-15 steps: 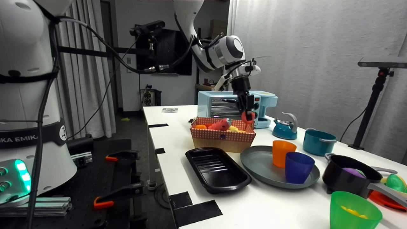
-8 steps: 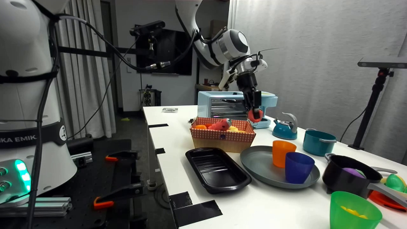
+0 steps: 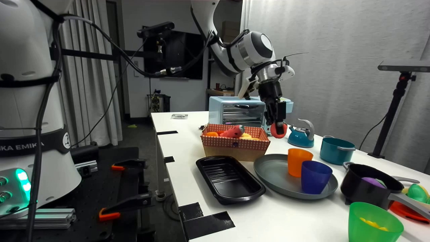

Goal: Remove the orange from the basket and place it inside the orange cup

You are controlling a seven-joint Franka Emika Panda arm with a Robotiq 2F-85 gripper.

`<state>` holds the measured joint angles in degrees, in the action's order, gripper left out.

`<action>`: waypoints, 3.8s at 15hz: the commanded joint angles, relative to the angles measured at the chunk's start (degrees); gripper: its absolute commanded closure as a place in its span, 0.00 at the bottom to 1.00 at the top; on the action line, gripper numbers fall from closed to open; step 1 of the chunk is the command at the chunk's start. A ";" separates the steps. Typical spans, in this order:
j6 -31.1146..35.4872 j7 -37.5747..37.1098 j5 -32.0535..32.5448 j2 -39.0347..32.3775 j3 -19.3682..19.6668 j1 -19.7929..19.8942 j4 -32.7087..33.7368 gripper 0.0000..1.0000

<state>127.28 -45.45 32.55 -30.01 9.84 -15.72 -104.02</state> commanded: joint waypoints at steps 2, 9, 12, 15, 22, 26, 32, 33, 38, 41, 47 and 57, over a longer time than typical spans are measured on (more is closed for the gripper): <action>1.19 -0.37 1.58 -1.17 -0.20 1.91 1.28 0.95; 0.99 0.95 1.22 -6.13 0.23 3.15 6.97 0.95; 0.99 1.50 1.20 -7.79 0.55 3.15 9.11 0.95; 1.05 1.96 1.18 -8.92 0.88 3.04 10.52 0.95; 1.07 3.30 0.76 -10.09 1.14 3.02 12.16 0.95; 1.12 3.88 0.67 -10.17 1.18 3.03 12.32 0.95; 1.22 4.46 0.74 -10.45 1.26 3.02 12.68 0.95; 1.24 4.60 0.74 -10.48 1.27 3.02 12.71 0.95; 0.87 5.16 0.16 -10.47 1.08 3.15 12.82 0.54; 0.80 5.57 0.06 -10.44 1.01 3.20 12.81 0.33; 0.58 6.48 -0.11 -10.41 0.97 3.22 12.83 0.00; -0.80 6.94 -2.83 -10.28 0.22 3.62 13.13 0.00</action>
<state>127.66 -40.30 31.81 -39.38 10.87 -13.06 -93.04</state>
